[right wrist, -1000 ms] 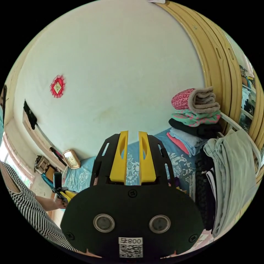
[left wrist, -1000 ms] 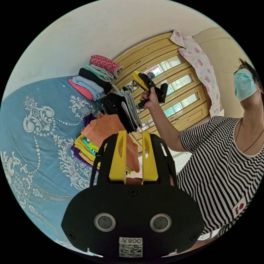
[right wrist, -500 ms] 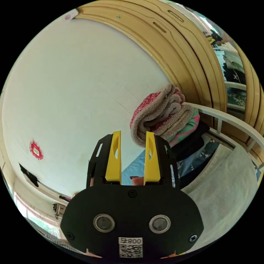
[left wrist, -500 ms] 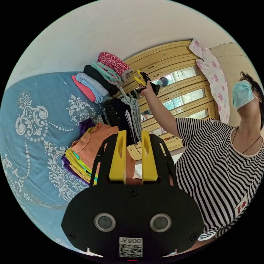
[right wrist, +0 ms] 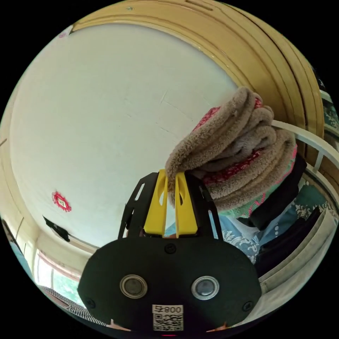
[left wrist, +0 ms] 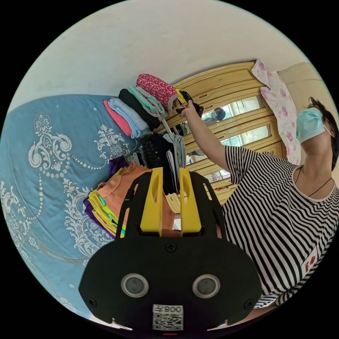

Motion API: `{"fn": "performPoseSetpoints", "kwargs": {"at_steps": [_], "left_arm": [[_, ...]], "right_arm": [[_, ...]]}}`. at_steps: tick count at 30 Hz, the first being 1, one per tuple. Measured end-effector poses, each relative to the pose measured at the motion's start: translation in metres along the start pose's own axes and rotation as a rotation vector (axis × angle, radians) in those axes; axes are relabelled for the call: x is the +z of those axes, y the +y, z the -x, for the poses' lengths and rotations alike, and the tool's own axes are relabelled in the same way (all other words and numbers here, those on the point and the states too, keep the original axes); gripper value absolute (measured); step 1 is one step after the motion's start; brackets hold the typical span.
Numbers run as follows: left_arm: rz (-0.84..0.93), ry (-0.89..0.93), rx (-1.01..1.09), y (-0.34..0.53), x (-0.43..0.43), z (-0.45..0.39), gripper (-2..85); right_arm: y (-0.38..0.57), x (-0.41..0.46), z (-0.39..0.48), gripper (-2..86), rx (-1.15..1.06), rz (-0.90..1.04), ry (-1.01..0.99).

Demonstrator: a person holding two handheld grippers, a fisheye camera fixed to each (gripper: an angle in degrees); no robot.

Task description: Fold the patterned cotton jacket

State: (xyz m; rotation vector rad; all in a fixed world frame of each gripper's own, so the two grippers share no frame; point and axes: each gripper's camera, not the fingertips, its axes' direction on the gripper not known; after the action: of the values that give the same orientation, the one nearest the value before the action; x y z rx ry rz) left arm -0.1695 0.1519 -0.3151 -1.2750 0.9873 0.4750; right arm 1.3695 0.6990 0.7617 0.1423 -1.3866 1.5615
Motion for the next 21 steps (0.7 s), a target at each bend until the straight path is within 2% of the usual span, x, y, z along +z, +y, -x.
{"fn": "performPoseSetpoints", "kwargs": {"at_steps": [4, 9, 13, 16, 19, 21], "left_arm": [[-0.040, -0.013, 0.003, 0.000, -0.029, 0.002, 7.8], [-0.128, -0.035, 0.013, 0.008, -0.082, 0.006, 7.8], [-0.216, -0.054, -0.004, 0.035, -0.141, 0.013, 7.8], [-0.253, -0.081, -0.050, 0.069, -0.183, 0.023, 7.7], [-0.271, -0.152, -0.161, 0.118, -0.221, 0.044, 7.7], [-0.281, -0.189, -0.246, 0.150, -0.241, 0.057, 7.7]], "right_arm": [[0.023, 0.043, 0.056, 3.0, -0.211, 0.090, 0.061], [0.100, 0.101, 0.140, 2.7, -0.506, 0.255, -0.049], [0.183, 0.143, 0.184, 2.6, -0.632, 0.429, -0.139], [0.272, 0.189, 0.207, 2.6, -0.664, 0.618, -0.174], [0.390, 0.257, 0.209, 2.3, -0.686, 0.927, -0.143], [0.498, 0.319, 0.193, 1.3, -0.663, 1.280, -0.065]]}}
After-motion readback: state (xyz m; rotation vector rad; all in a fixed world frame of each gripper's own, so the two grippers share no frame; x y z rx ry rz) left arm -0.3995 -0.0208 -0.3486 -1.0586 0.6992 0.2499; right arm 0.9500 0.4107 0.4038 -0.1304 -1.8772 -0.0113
